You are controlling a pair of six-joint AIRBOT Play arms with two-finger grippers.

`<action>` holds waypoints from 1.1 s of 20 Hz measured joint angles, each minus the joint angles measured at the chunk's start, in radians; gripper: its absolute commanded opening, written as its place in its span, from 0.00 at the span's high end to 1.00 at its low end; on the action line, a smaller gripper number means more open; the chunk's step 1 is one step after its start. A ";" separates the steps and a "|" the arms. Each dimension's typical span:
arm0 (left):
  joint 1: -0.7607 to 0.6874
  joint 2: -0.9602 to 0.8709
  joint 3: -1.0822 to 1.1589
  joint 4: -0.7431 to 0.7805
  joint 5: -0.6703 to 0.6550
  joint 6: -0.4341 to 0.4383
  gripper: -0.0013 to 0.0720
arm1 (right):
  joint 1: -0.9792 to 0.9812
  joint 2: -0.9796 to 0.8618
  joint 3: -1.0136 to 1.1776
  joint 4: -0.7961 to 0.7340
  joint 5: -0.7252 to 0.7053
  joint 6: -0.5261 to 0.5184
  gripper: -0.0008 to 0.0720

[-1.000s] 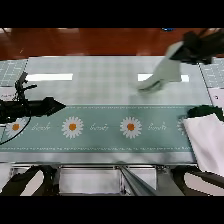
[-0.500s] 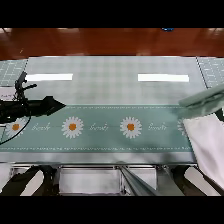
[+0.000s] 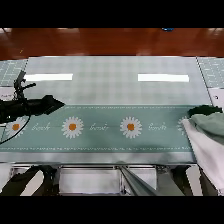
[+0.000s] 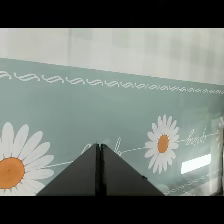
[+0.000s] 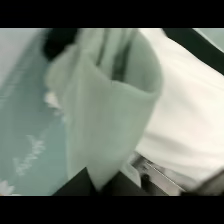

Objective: Fold the shirts.

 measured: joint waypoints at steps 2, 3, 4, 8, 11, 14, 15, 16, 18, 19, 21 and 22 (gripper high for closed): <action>0.000 0.000 0.000 0.000 0.003 0.000 0.96 | -0.011 0.040 -0.075 -0.130 0.000 0.014 0.62; 0.000 0.000 0.000 0.000 0.003 0.000 0.96 | -0.015 0.053 -0.108 -0.186 0.000 0.023 0.47; 0.000 0.000 0.000 0.000 0.003 0.000 0.96 | -0.018 0.061 -0.134 -0.227 0.000 0.028 0.47; 0.000 -0.017 0.000 0.000 0.006 0.014 0.96 | -0.023 0.059 -0.202 -0.311 0.003 0.041 0.48; 0.010 -0.061 0.019 0.000 0.010 0.053 0.96 | -0.018 0.018 -0.211 -0.269 0.002 0.042 0.73; 0.031 -0.120 0.101 0.001 -0.002 0.079 0.96 | 0.057 -0.053 -0.176 -0.077 -0.064 0.062 0.95; 0.033 -0.137 0.148 0.003 -0.015 0.085 0.96 | 0.111 -0.081 -0.161 0.012 -0.108 0.070 0.95; 0.030 -0.152 0.200 0.001 -0.015 0.087 0.96 | 0.192 -0.116 -0.142 0.111 -0.176 0.079 0.95; -0.001 -0.188 0.328 0.006 -0.019 0.071 0.96 | 0.408 -0.202 -0.092 0.265 -0.322 0.080 0.95; -0.032 -0.209 0.399 0.017 -0.027 0.051 0.96 | 0.532 -0.256 -0.058 0.307 -0.392 0.073 0.95; -0.113 -0.256 0.518 0.098 -0.032 -0.011 0.96 | 0.797 -0.394 0.031 0.343 -0.502 0.050 0.95; -0.154 -0.274 0.556 0.143 -0.032 -0.043 0.96 | 0.923 -0.470 0.080 0.324 -0.535 0.040 0.95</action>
